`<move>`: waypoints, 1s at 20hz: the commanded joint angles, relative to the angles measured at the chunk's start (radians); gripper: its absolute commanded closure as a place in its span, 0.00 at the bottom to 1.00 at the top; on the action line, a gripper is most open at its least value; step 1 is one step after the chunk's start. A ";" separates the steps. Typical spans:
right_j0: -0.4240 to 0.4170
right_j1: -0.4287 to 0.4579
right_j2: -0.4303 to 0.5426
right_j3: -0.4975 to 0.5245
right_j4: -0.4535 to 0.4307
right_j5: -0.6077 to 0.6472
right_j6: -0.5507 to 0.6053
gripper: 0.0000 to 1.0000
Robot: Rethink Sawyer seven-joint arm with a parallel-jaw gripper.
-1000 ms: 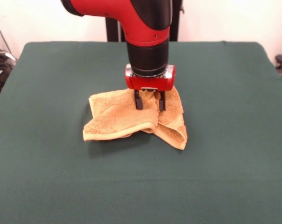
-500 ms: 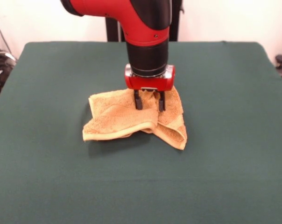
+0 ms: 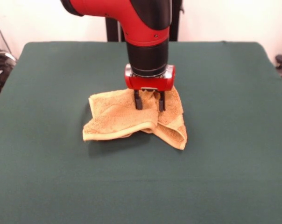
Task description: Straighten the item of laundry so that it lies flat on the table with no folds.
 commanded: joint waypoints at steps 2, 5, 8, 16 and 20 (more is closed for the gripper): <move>0.007 0.078 0.034 0.056 -0.053 -0.098 0.113 0.00; 0.012 0.085 0.029 0.052 -0.048 -0.086 0.118 0.00; -0.002 0.082 0.040 0.062 -0.050 -0.117 0.118 0.00; -0.004 0.082 0.042 0.063 -0.049 -0.105 0.112 0.00; 0.001 0.081 0.035 0.056 -0.058 -0.090 0.108 1.00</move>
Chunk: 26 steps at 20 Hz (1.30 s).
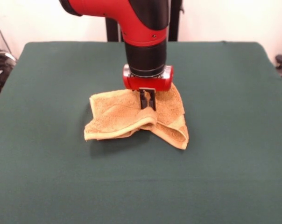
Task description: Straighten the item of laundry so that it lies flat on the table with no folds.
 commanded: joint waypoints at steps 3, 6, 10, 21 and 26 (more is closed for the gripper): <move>0.006 0.077 0.035 0.057 -0.055 -0.081 0.105 1.00; 0.003 0.075 0.035 0.059 -0.060 -0.087 0.102 1.00; 0.002 0.075 0.035 0.057 -0.062 -0.086 0.099 1.00; -0.002 0.004 0.035 0.092 -0.072 -0.024 0.070 1.00; -0.027 -0.085 0.052 0.149 -0.095 0.004 0.031 1.00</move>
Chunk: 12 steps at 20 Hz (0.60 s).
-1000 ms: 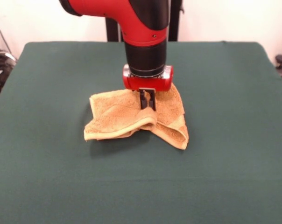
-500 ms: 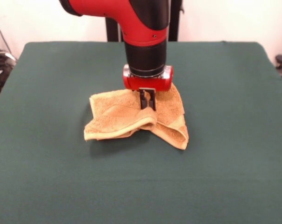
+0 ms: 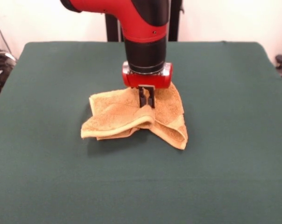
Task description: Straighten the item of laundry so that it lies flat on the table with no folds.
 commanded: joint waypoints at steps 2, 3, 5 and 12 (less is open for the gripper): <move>-0.034 -0.098 0.057 0.148 -0.080 0.049 0.009 1.00; -0.041 -0.117 0.062 0.155 -0.086 0.067 -0.004 1.00; -0.060 -0.151 0.078 0.169 -0.091 0.115 -0.036 1.00; -0.104 -0.246 0.136 0.227 -0.098 0.195 -0.073 1.00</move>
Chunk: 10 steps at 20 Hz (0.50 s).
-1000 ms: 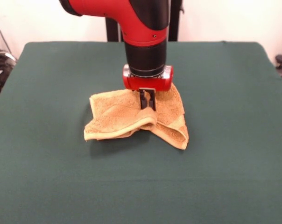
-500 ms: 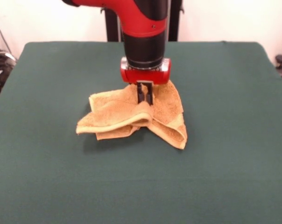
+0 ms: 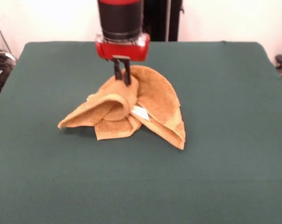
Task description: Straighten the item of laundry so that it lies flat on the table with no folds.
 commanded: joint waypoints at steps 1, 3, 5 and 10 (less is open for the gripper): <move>-0.020 -0.092 0.140 0.129 -0.034 0.178 -0.071 1.00; -0.022 -0.103 0.149 0.131 -0.033 0.201 -0.070 1.00; -0.022 -0.113 0.155 0.132 -0.034 0.221 -0.072 1.00; -0.034 -0.133 0.178 0.150 -0.017 0.234 -0.065 1.00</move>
